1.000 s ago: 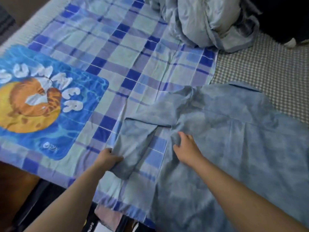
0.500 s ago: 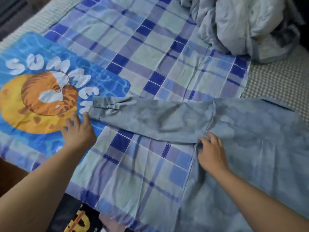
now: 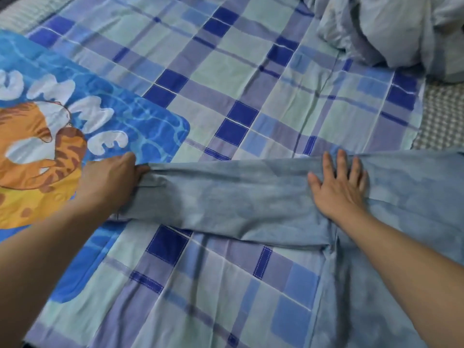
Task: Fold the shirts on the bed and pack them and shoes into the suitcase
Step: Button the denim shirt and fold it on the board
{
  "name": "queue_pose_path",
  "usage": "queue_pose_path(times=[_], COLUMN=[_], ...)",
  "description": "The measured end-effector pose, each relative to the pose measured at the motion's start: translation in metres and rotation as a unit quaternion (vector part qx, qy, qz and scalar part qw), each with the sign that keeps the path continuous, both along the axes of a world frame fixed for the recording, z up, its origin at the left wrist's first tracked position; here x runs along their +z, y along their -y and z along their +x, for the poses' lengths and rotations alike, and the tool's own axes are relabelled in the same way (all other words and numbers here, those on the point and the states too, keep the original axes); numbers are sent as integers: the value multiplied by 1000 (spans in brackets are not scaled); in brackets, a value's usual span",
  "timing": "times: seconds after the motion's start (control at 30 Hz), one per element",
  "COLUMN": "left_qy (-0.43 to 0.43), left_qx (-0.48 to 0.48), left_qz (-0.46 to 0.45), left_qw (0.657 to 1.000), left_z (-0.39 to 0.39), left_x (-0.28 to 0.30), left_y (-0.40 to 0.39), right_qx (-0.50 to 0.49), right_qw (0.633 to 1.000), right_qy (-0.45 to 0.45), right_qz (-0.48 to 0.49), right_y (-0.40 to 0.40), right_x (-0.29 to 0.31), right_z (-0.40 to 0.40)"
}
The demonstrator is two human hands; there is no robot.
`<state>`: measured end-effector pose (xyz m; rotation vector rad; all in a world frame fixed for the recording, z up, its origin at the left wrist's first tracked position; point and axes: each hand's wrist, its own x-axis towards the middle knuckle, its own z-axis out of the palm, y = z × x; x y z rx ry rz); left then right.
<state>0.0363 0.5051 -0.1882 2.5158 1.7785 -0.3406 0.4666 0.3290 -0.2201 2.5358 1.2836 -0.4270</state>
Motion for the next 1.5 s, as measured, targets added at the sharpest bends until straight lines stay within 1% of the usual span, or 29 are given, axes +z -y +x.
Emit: queue_pose_path(times=[0.07, 0.1, 0.17, 0.23, 0.3, 0.37, 0.43, 0.5, 0.57, 0.6, 0.67, 0.73, 0.77, 0.8, 0.83, 0.9, 0.93, 1.03, 1.07, 1.1, 1.17, 1.2, 1.23, 1.27, 1.3, 1.33, 1.4, 1.43, 1.5], left_qy=[47, 76, 139, 163, 143, 107, 75, 91, 181, 249, 450, 574, 598, 612, 640, 703, 726, 746, 730, 703, 611, 542, 472, 414, 373, 349, 326, 301, 252], left_qx=[46, 113, 268, 319, 320, 323, 328, 411, 568, 638, 707, 673, 658, 644, 614, 493, 413, 168, 91, 11, -164, -260, -338, -388, -402, -388, -288, -208, -33], left_qz=[77, 99, 68, 58, 37, 9, 30, 28, -16, -45, -99, -132, -146, -143, -118, -68, -51, -59, -83, -100, -132, -143, -148, -151, -148, -139, -97, -66, -38], left_qw=[995, 986, 951, 932, 936, 940, 941, 907, 802, 727, 536, 448, 433, 437, 448, 508, 548, 642, 672, 704, 763, 786, 801, 809, 823, 841, 895, 928, 966], left_z=[-6, -6, 5, 17, 15, 6, 3, 4, -2, -5, -2, 7, 16, 33, 52, 104, 141, 263, 299, 330, 373, 384, 387, 382, 369, 351, 313, 296, 274], left_x=[-6, -11, -19, -23, -32, -38, -38, -27, -23, -22, -13, 5, 14, 33, 54, 105, 138, 214, 232, 239, 223, 201, 175, 148, 123, 102, 67, 54, 36], left_y=[14, 19, 34, 61, 93, 108, 106, 97, 85, 80, 73, 70, 68, 68, 68, 78, 94, 176, 214, 252, 332, 367, 398, 425, 447, 463, 477, 474, 451], right_qx=[-1, 0, 7, 31, 46, 65, 71, 65, 82, 87, 75, 57, 43, 5, -69, -238, -291, -359, -375, -388, -395, -379, -387, -408, -450, -493, -482, -459, -425], right_qw=[1000, 999, 991, 979, 981, 991, 995, 996, 993, 993, 996, 994, 988, 970, 926, 769, 702, 553, 496, 460, 399, 355, 334, 348, 384, 458, 643, 703, 765], right_qy=[-3, -3, 7, 22, 10, 6, 9, 4, 6, 5, -24, -94, -151, -243, -364, -570, -618, -685, -704, -711, -744, -784, -802, -795, -762, -695, -536, -480, -407], right_qz=[18, 45, 135, 201, 188, 120, 71, 66, 88, 77, 30, -3, -3, 18, 68, 162, 204, 308, 343, 364, 363, 341, 311, 283, 264, 253, 258, 255, 262], right_y=[-6, -6, 7, 37, 68, 87, 87, 80, 83, 84, 81, 71, 66, 64, 64, 78, 89, 145, 171, 200, 265, 301, 334, 362, 387, 406, 435, 445, 458], right_x=[0, 3, 20, 33, 29, 10, -4, -4, -2, -1, 3, 11, 22, 40, 62, 115, 142, 207, 221, 230, 234, 224, 210, 194, 172, 149, 104, 88, 71], right_z=[-4, -6, -16, -36, -58, -74, -76, -76, -82, -85, -87, -81, -74, -67, -58, -37, -21, 45, 73, 99, 146, 162, 172, 179, 187, 186, 178, 172, 166])
